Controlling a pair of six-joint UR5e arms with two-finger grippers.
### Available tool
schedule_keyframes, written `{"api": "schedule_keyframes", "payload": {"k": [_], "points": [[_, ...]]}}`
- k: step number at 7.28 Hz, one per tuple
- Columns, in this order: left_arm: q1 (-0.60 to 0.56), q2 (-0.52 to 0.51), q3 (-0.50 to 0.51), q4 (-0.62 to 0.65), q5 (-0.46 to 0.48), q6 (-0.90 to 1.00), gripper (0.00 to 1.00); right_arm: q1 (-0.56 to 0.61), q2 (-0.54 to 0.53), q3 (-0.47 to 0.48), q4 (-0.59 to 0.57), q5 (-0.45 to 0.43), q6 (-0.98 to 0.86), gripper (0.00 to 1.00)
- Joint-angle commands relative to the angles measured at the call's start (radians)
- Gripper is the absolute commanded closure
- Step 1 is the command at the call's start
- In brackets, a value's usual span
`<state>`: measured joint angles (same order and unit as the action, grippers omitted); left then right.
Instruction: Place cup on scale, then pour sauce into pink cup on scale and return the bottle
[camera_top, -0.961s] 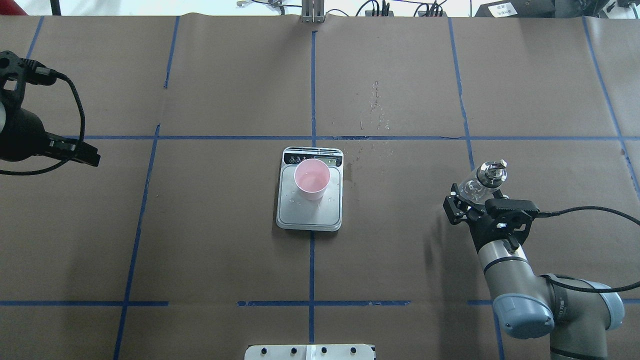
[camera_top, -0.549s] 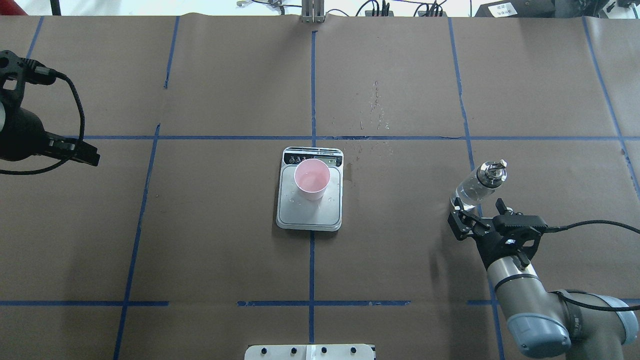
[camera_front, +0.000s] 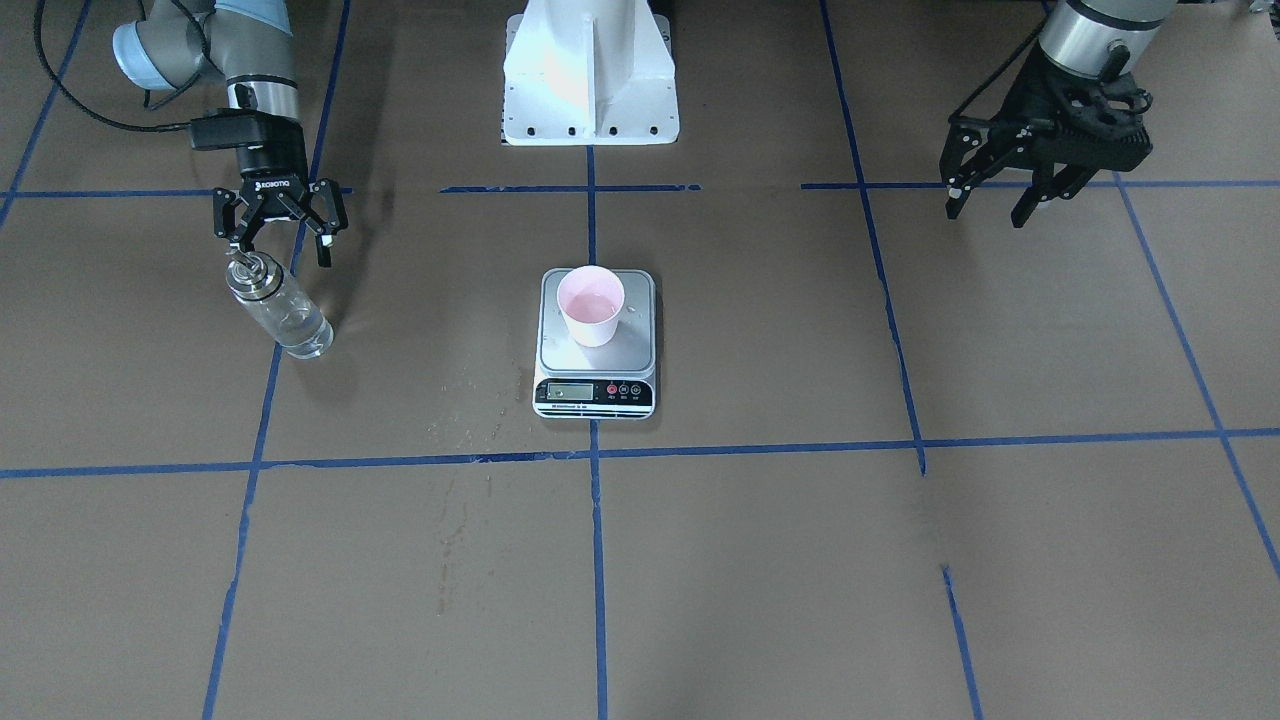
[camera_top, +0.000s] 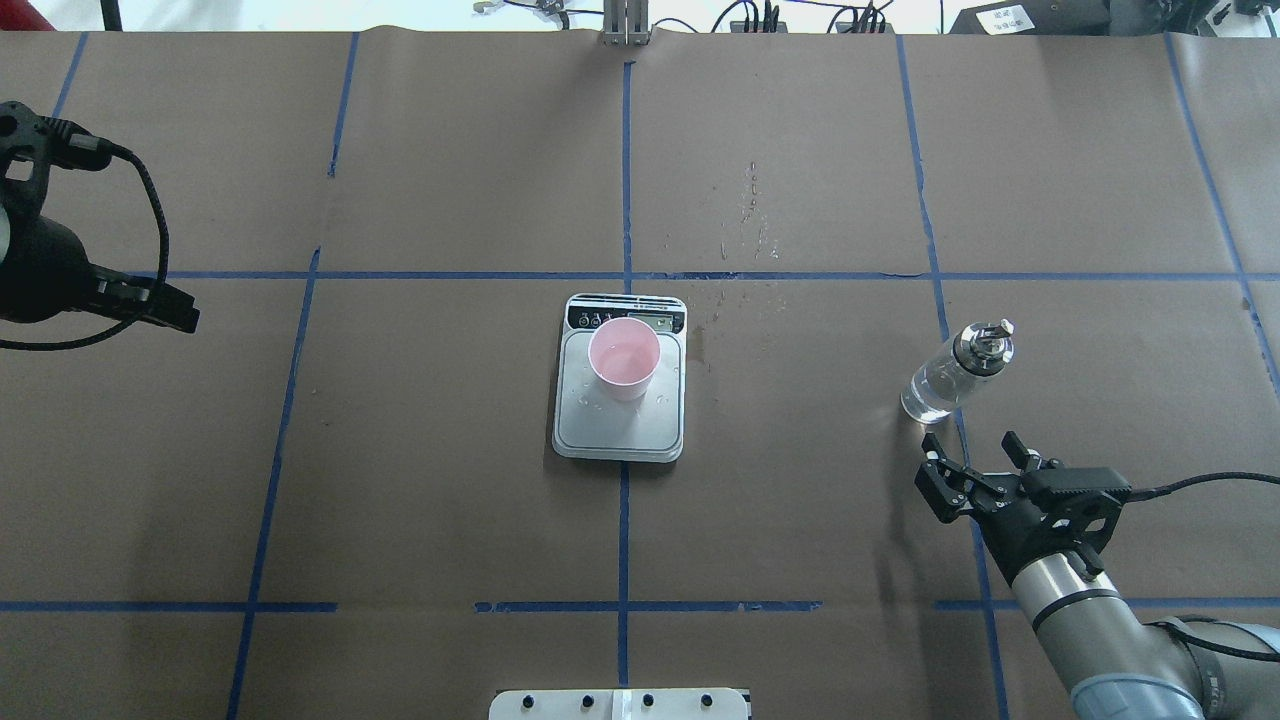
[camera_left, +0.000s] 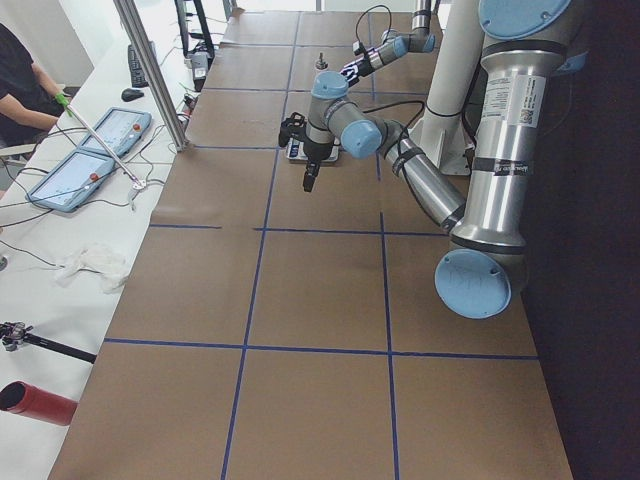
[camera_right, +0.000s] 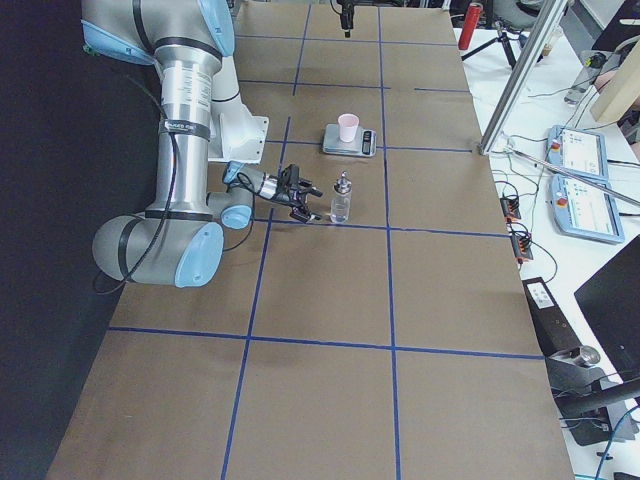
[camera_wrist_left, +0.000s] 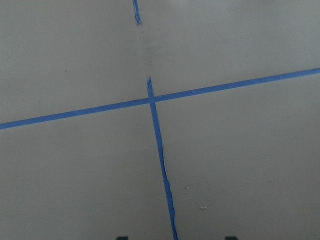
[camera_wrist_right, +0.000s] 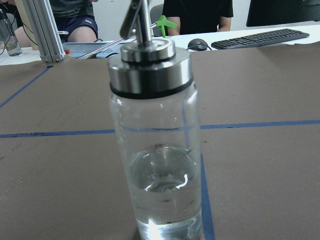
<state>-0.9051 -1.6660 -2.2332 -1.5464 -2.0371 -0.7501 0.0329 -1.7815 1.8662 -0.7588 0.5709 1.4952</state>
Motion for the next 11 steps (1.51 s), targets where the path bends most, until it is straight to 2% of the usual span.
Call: {"api": "schedule_keyframes", "payload": {"k": [1, 2, 4, 5, 8, 9, 10, 11], "points": [[0.000, 0.000, 0.003, 0.000, 0.000, 0.000, 0.28, -0.008, -0.114, 0.031, 0.074, 0.029, -0.003, 0.00], [0.002, 0.002, 0.006, 0.000, 0.002, 0.003, 0.28, -0.005, -0.175, 0.030, 0.151, 0.062, -0.016, 0.00], [0.000, 0.006, 0.012, -0.001, 0.002, 0.017, 0.27, 0.001, -0.208, 0.015, 0.170, 0.081, -0.020, 0.00], [0.002, 0.012, 0.021, -0.004, 0.002, 0.032, 0.27, 0.027, -0.216, 0.013, 0.173, 0.119, -0.021, 0.00], [-0.050, 0.015, 0.099, -0.007, -0.003, 0.190, 0.27, 0.198, -0.210, 0.011, 0.174, 0.298, -0.131, 0.00], [-0.130, 0.015, 0.159, -0.009, -0.077, 0.307, 0.26, 0.294, -0.202, 0.007, 0.176, 0.419, -0.204, 0.00], [-0.206, 0.015, 0.229, -0.009, -0.159, 0.424, 0.22, 0.367, -0.200, 0.005, 0.176, 0.493, -0.275, 0.00], [-0.278, 0.015, 0.295, -0.009, -0.217, 0.525, 0.15, 0.468, -0.194, 0.005, 0.176, 0.621, -0.347, 0.00]]}}
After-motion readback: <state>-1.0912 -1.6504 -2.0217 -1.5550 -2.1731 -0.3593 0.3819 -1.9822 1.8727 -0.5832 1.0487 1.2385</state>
